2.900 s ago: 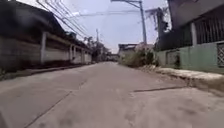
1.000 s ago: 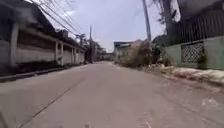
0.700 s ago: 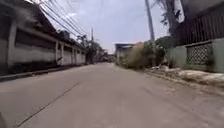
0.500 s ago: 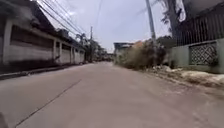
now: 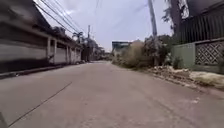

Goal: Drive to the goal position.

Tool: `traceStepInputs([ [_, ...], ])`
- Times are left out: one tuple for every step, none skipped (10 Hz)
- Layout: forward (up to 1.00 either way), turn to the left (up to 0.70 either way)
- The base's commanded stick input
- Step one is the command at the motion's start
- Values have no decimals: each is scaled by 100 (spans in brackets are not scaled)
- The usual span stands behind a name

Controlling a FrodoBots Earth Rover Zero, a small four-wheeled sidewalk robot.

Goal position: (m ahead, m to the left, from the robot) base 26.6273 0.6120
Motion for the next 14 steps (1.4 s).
traceStepInputs([
  [100, 0],
  [100, 0],
  [100, 0],
  [100, 0],
  [100, 0],
  [100, 0],
  [100, 0],
  [100, 0],
  [100, 0],
  [100, 0],
  [100, 0],
  [100, 0],
  [100, 15],
  [100, 19],
])
